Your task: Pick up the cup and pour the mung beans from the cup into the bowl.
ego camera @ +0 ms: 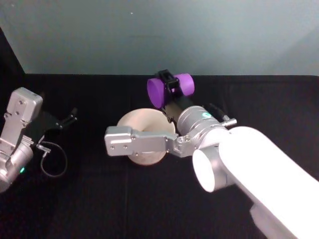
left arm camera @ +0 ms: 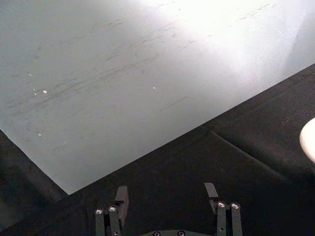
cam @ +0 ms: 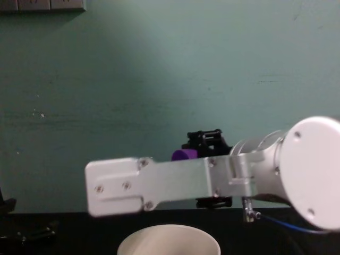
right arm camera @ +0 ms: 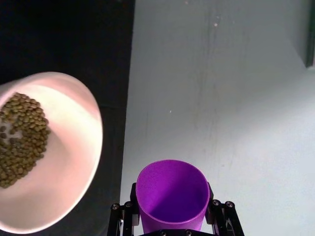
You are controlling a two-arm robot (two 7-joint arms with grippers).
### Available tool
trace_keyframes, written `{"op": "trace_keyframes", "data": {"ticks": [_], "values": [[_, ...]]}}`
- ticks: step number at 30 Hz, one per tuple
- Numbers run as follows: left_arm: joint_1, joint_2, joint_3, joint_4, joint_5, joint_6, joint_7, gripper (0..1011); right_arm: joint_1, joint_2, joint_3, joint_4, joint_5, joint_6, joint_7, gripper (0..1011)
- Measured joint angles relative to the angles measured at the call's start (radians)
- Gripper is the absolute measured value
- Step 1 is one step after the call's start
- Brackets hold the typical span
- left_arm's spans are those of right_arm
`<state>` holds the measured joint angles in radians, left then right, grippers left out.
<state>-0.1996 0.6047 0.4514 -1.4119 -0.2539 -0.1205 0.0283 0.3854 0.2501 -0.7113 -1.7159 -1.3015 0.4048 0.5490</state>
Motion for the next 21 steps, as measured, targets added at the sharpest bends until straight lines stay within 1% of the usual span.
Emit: {"op": "trace_keyframes", "data": {"ticks": [1,3,4,6,8,12,13,14,19,21], "values": [[0.0,0.0,0.0,0.0,0.0,0.0,0.0,1000,-0.006,0.001,0.012,-0.006,0.015,0.002,-0.005,728],[0.0,0.0,0.0,0.0,0.0,0.0,0.0,1000,-0.011,0.002,0.024,-0.013,0.026,0.005,-0.009,726],[0.0,0.0,0.0,0.0,0.0,0.0,0.0,1000,-0.016,0.004,0.036,-0.019,0.039,0.008,-0.012,726],[0.0,0.0,0.0,0.0,0.0,0.0,0.0,1000,-0.024,0.009,0.051,-0.029,0.048,0.015,-0.016,726],[0.0,0.0,0.0,0.0,0.0,0.0,0.0,1000,-0.026,0.01,0.056,-0.032,0.049,0.019,-0.018,726],[0.0,0.0,0.0,0.0,0.0,0.0,0.0,1000,-0.049,0.015,0.093,-0.049,0.072,0.036,-0.036,726],[0.0,0.0,0.0,0.0,0.0,0.0,0.0,1000,-0.049,0.015,0.093,-0.049,0.072,0.036,-0.036,726],[0.0,0.0,0.0,0.0,0.0,0.0,0.0,1000,-0.057,0.015,0.105,-0.051,0.081,0.039,-0.046,726],[0.0,0.0,0.0,0.0,0.0,0.0,0.0,1000,-0.079,0.012,0.13,-0.056,0.101,0.044,-0.08,728],[0.0,0.0,0.0,0.0,0.0,0.0,0.0,1000,-0.094,0.007,0.15,-0.057,0.127,0.038,-0.103,726]]}}
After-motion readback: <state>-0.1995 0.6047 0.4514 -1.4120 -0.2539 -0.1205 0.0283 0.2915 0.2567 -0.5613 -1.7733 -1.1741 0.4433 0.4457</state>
